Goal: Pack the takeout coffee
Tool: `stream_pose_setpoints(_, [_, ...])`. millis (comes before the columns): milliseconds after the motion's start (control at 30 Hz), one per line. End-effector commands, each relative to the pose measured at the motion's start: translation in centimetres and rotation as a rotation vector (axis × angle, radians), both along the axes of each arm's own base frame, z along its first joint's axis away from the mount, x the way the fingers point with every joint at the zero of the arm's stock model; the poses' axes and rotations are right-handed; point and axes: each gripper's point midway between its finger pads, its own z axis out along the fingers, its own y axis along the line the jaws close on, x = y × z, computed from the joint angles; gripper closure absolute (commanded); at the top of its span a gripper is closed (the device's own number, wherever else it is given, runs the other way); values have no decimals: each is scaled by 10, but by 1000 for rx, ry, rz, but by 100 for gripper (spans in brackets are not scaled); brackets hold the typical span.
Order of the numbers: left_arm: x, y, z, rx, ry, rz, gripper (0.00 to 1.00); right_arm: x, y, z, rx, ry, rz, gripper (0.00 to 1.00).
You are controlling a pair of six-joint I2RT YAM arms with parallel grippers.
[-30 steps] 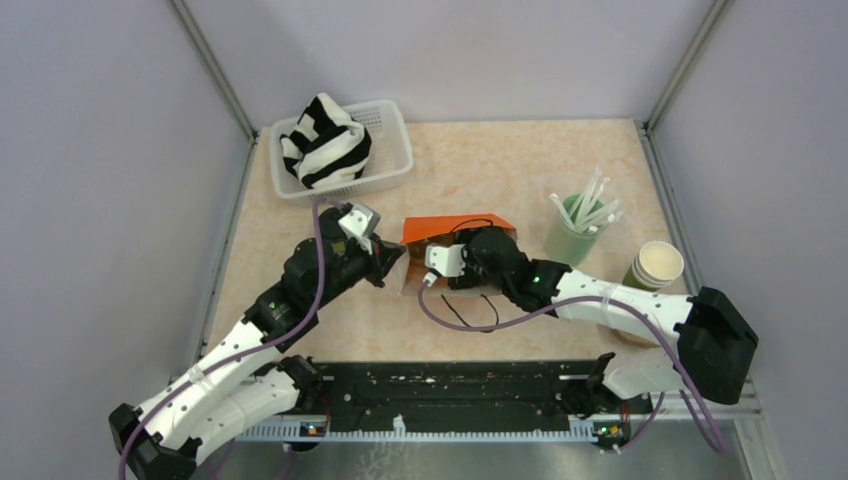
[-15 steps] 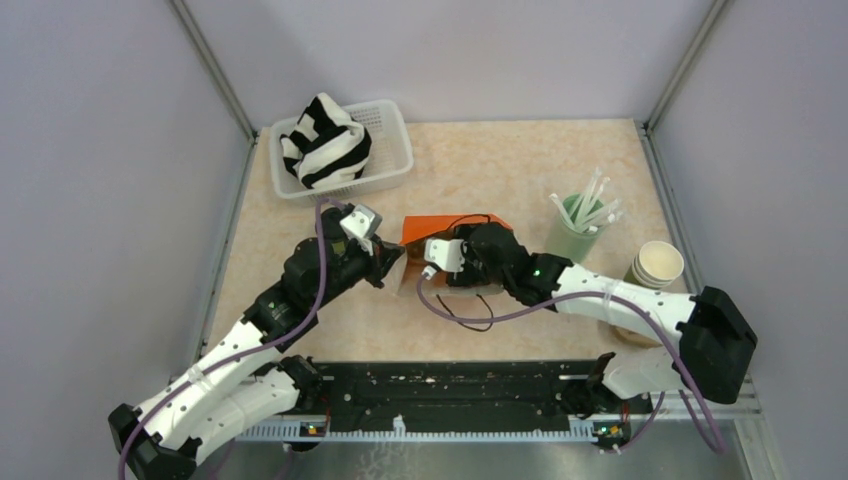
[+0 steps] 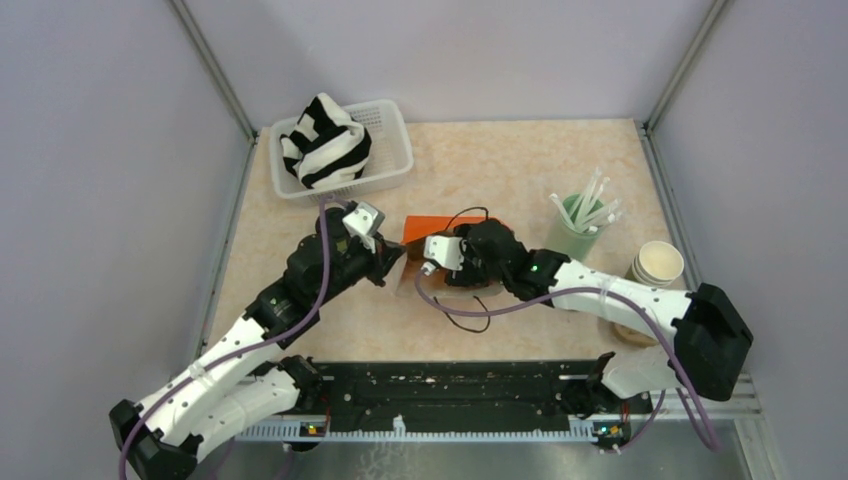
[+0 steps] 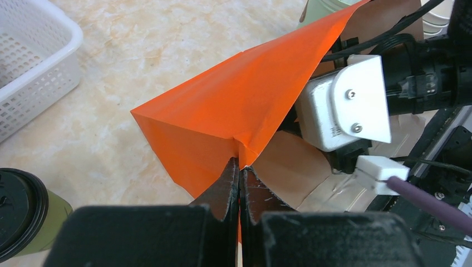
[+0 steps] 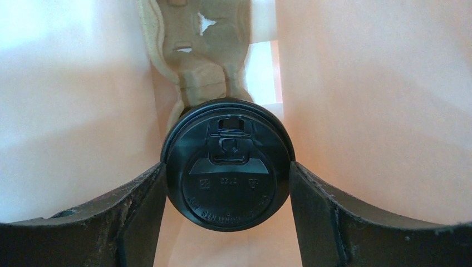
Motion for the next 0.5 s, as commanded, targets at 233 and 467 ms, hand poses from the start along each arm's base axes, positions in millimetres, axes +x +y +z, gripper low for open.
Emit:
stream_pose_setpoints(233, [19, 2, 32, 16, 93, 113, 100, -28, 14, -30, -41, 325, 71, 56])
stream_pose_setpoints(467, [31, -3, 57, 73, 228, 174, 100, -63, 22, -24, -10, 555, 111, 56])
